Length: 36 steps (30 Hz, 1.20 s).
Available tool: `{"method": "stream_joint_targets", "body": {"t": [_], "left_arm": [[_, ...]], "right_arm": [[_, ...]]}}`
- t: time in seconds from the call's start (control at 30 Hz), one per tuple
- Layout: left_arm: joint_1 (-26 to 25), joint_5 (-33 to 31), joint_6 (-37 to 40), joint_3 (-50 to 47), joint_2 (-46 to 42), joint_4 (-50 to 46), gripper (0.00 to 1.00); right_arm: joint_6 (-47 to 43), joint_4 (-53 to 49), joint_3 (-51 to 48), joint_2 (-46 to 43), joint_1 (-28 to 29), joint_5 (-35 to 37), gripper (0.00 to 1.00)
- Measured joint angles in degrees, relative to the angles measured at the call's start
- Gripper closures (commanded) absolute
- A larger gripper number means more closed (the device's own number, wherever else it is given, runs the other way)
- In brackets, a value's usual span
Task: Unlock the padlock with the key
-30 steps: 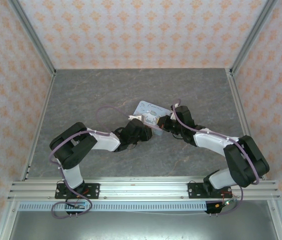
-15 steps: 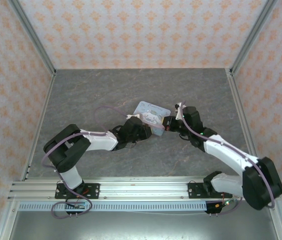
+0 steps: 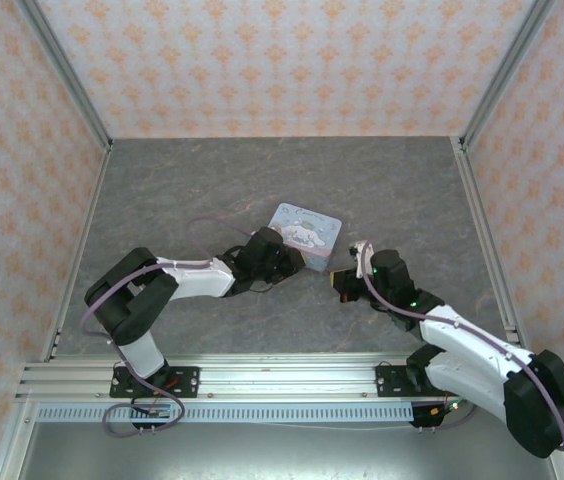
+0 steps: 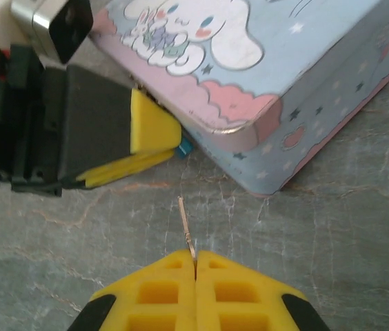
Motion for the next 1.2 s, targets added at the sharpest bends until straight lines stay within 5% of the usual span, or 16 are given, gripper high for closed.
{"method": "stream_joint_targets", "body": {"t": [0.8,1.2], "left_arm": [[0.0,2.4,-6.5,0.1,-3.9,-1.5,0.76],[0.0,2.4,-6.4,0.1,-4.3,-3.3,0.75]], "right_arm": [[-10.0,14.1,0.7,19.5,3.3,1.7,1.0],[-10.7,17.4,1.7,21.1,3.3,1.2,1.0]]}}
